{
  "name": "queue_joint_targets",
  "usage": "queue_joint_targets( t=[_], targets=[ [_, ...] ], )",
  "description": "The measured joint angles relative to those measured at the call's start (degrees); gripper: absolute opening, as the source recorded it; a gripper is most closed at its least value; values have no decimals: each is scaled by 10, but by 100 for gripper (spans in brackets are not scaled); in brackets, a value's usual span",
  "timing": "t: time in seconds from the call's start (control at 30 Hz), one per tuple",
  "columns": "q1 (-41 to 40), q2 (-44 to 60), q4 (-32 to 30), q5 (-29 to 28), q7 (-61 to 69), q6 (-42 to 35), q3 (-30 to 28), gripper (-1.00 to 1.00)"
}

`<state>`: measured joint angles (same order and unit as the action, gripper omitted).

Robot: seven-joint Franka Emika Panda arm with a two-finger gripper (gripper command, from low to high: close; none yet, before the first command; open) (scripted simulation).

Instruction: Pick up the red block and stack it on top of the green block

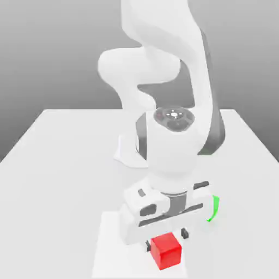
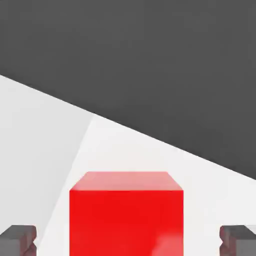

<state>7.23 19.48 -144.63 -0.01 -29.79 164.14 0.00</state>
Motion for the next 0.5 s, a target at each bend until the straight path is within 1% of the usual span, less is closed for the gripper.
queue_joint_targets(
  t=[0.2,0.37,0.43,0.5],
  targets=[
    [-1,2,0,-1,-1,1,1,-100],
    [-1,-88,-14,0,-1,-74,2,-100],
    [13,-125,-38,13,-31,-88,18,-100],
    [47,-162,-69,29,-72,-93,37,-100]
  ],
)
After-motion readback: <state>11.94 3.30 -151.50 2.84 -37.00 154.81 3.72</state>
